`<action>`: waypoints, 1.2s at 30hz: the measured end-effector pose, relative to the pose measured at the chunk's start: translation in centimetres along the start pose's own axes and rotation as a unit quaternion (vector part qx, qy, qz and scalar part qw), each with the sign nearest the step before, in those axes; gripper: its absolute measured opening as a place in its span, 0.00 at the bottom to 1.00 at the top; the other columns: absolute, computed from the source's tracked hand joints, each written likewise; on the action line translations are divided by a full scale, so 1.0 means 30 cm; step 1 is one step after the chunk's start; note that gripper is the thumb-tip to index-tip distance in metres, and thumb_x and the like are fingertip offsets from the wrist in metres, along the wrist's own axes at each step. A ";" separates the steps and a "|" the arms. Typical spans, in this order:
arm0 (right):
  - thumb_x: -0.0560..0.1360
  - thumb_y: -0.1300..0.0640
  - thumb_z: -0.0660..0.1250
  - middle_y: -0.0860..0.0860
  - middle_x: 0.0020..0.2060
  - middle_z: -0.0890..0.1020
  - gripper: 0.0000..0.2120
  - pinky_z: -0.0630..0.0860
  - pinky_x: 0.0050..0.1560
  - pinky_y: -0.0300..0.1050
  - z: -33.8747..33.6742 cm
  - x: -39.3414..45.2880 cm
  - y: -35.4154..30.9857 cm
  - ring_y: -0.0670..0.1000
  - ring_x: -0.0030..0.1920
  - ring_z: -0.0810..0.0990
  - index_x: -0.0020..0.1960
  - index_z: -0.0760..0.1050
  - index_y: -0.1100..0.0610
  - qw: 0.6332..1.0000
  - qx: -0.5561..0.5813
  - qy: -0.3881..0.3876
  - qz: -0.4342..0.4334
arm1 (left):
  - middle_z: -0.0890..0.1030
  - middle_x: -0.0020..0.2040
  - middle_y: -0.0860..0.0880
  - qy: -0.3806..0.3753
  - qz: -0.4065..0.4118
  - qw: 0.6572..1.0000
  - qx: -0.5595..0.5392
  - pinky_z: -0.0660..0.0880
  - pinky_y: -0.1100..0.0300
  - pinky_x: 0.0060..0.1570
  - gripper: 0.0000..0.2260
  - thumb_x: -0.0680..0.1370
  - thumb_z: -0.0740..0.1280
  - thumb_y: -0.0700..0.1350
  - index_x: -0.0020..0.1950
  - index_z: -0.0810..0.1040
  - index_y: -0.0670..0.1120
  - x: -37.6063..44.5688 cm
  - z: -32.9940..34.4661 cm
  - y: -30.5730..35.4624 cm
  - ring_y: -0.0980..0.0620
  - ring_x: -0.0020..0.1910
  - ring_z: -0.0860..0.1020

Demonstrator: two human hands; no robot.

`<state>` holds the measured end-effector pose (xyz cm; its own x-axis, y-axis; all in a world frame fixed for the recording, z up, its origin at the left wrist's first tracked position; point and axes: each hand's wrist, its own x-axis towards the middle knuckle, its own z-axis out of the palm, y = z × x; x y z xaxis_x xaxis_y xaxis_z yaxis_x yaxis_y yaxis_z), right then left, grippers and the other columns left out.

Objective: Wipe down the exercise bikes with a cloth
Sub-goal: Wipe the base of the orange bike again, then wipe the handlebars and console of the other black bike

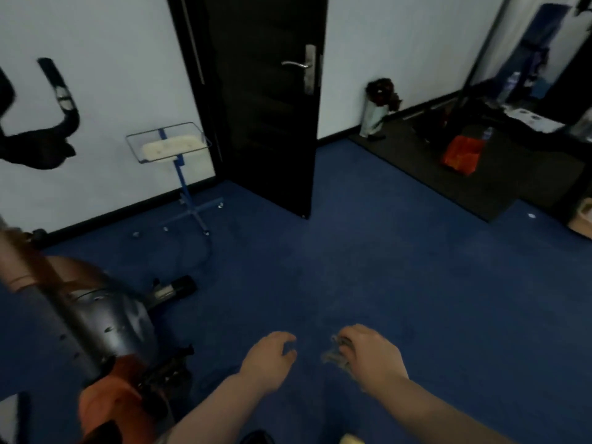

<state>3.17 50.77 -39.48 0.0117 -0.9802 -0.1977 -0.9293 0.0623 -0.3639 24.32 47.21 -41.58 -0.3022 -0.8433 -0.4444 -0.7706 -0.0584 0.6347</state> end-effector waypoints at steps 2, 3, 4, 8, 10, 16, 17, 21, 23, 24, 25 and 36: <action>0.80 0.51 0.56 0.41 0.52 0.76 0.09 0.73 0.44 0.39 -0.065 0.121 0.048 0.43 0.52 0.74 0.55 0.74 0.46 0.999 -0.021 -0.012 -0.034 | 0.69 0.71 0.54 0.034 -0.018 0.999 -0.019 0.65 0.62 0.67 0.18 0.81 0.58 0.49 0.71 0.68 0.50 0.060 -0.016 0.059 0.55 0.67 0.69; 0.80 0.51 0.56 0.41 0.52 0.76 0.09 0.72 0.43 0.39 -0.096 0.184 0.063 0.43 0.52 0.74 0.55 0.74 0.46 0.998 -0.033 -0.018 -0.049 | 0.69 0.70 0.54 0.055 -0.024 0.998 -0.033 0.65 0.62 0.68 0.17 0.81 0.58 0.49 0.71 0.69 0.50 0.086 -0.024 0.085 0.55 0.66 0.69; 0.80 0.51 0.57 0.41 0.52 0.76 0.08 0.71 0.42 0.38 -0.119 0.241 0.070 0.43 0.51 0.74 0.55 0.74 0.47 0.997 -0.046 -0.024 -0.065 | 0.69 0.70 0.54 0.071 -0.033 0.996 -0.051 0.64 0.62 0.68 0.17 0.81 0.58 0.49 0.71 0.69 0.50 0.104 -0.030 0.105 0.56 0.66 0.69; 0.79 0.50 0.61 0.42 0.51 0.76 0.06 0.73 0.44 0.39 -0.133 0.424 0.014 0.44 0.51 0.74 0.54 0.74 0.48 0.987 -0.061 -0.072 -0.133 | 0.70 0.69 0.55 0.106 -0.083 0.987 -0.090 0.63 0.64 0.67 0.17 0.81 0.60 0.49 0.70 0.70 0.50 0.135 -0.057 0.097 0.57 0.66 0.69; 0.80 0.50 0.58 0.42 0.52 0.76 0.08 0.73 0.45 0.40 -0.110 0.505 -0.047 0.44 0.52 0.73 0.55 0.74 0.47 0.980 -0.053 -0.086 -0.174 | 0.71 0.69 0.55 0.131 -0.119 0.980 -0.091 0.64 0.64 0.67 0.17 0.80 0.60 0.49 0.69 0.70 0.51 0.161 -0.094 0.055 0.57 0.66 0.69; 0.80 0.50 0.57 0.43 0.52 0.76 0.09 0.72 0.44 0.42 -0.058 0.748 -0.268 0.45 0.52 0.73 0.56 0.74 0.48 0.956 -0.041 -0.100 -0.271 | 0.70 0.70 0.53 0.161 -0.176 0.964 -0.116 0.64 0.61 0.67 0.18 0.80 0.60 0.49 0.70 0.69 0.50 0.314 -0.248 -0.061 0.54 0.67 0.69; 0.80 0.51 0.56 0.43 0.52 0.76 0.09 0.73 0.45 0.43 -0.061 0.797 -0.303 0.45 0.53 0.73 0.56 0.74 0.48 0.954 -0.049 -0.101 -0.277 | 0.70 0.70 0.53 0.171 -0.175 0.962 -0.123 0.64 0.61 0.68 0.18 0.80 0.60 0.49 0.70 0.69 0.50 0.344 -0.289 -0.072 0.54 0.68 0.69; 0.80 0.50 0.55 0.43 0.52 0.76 0.10 0.74 0.46 0.43 -0.083 1.008 -0.444 0.45 0.52 0.73 0.55 0.74 0.48 0.948 -0.067 -0.098 -0.295 | 0.70 0.70 0.53 0.226 -0.182 0.947 -0.141 0.65 0.60 0.68 0.19 0.80 0.60 0.49 0.71 0.69 0.49 0.428 -0.488 -0.140 0.55 0.68 0.69; 0.80 0.51 0.55 0.42 0.51 0.76 0.10 0.73 0.44 0.42 -0.087 1.097 -0.513 0.44 0.51 0.73 0.54 0.75 0.48 0.947 -0.067 -0.094 -0.300 | 0.70 0.70 0.53 0.251 -0.187 0.941 -0.129 0.66 0.60 0.67 0.19 0.80 0.61 0.49 0.70 0.69 0.50 0.456 -0.592 -0.183 0.54 0.67 0.70; 0.80 0.51 0.55 0.42 0.51 0.76 0.10 0.72 0.44 0.41 -0.080 1.139 -0.545 0.44 0.51 0.73 0.53 0.75 0.48 0.945 -0.067 -0.095 -0.307 | 0.70 0.70 0.52 0.260 -0.195 0.936 -0.132 0.67 0.59 0.67 0.18 0.80 0.61 0.49 0.70 0.69 0.49 0.473 -0.637 -0.208 0.53 0.67 0.70; 0.80 0.51 0.55 0.41 0.50 0.76 0.10 0.72 0.43 0.40 -0.076 1.164 -0.569 0.43 0.51 0.73 0.53 0.75 0.48 0.942 -0.068 -0.098 -0.313 | 0.70 0.70 0.52 0.265 -0.203 0.933 -0.136 0.67 0.58 0.67 0.18 0.80 0.60 0.49 0.70 0.69 0.49 0.482 -0.670 -0.220 0.53 0.67 0.70; 0.79 0.51 0.57 0.42 0.49 0.76 0.07 0.72 0.43 0.43 0.020 1.499 -0.960 0.44 0.49 0.73 0.51 0.75 0.46 0.869 -0.069 -0.163 -0.462 | 0.73 0.68 0.52 0.370 -0.304 0.856 -0.195 0.70 0.56 0.64 0.17 0.79 0.61 0.49 0.69 0.70 0.50 0.553 -0.926 -0.383 0.54 0.64 0.72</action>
<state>30.70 5.01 -38.43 0.8591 -0.4936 -0.1351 -0.5035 -0.7682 -0.3954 43.74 19.03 -38.68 0.6376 -0.6925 -0.3374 -0.3700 -0.6595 0.6544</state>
